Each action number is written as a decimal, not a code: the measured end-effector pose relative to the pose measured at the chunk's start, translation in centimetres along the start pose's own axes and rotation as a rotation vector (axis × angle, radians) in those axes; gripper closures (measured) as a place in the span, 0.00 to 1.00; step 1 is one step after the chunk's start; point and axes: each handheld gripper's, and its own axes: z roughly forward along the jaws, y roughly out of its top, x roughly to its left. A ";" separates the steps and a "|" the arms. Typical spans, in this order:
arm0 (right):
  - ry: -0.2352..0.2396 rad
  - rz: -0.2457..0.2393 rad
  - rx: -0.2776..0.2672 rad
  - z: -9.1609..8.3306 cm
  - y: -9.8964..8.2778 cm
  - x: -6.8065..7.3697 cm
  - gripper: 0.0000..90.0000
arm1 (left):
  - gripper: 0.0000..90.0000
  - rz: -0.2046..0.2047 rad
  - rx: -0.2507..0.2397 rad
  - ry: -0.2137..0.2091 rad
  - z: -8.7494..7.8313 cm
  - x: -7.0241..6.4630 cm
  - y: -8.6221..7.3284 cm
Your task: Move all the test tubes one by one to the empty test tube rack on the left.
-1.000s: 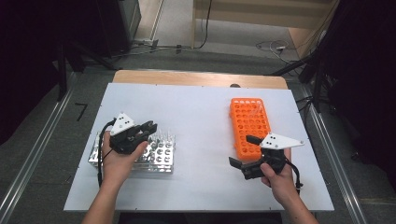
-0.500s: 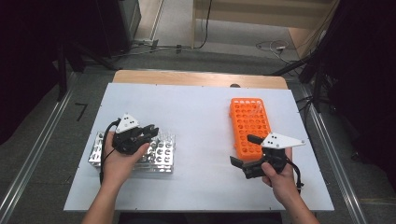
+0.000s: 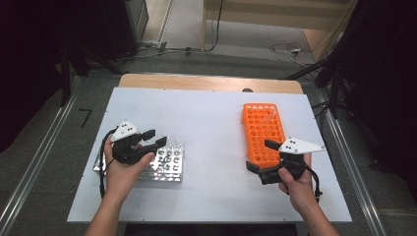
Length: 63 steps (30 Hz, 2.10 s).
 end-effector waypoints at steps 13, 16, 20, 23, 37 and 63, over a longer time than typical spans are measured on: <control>-0.066 0.070 -0.007 -0.1 -0.1 -3.7 0.00 | 0.11 -0.004 -0.034 -0.075 -1.3 -1.6 -0.2; -0.074 0.087 -0.009 0.1 -0.1 -4.6 0.00 | 0.02 -0.015 -0.045 -0.102 -1.4 -1.9 -0.3; -0.080 0.111 -0.002 0.8 -0.1 -5.9 0.00 | 0.00 -0.008 -0.056 -0.130 -1.3 -2.2 -0.4; -0.097 0.131 0.001 1.5 -0.3 -7.0 0.01 | 0.00 -0.004 -0.058 -0.137 -1.4 -2.3 -0.4; -0.241 0.252 0.007 3.0 -0.3 -12.0 0.33 | 0.00 -0.004 -0.047 -0.137 -1.6 -2.3 -0.7; -0.280 0.198 0.144 6.4 -0.1 -16.0 0.73 | 0.00 -0.023 -0.039 -0.139 -1.3 -2.4 -0.8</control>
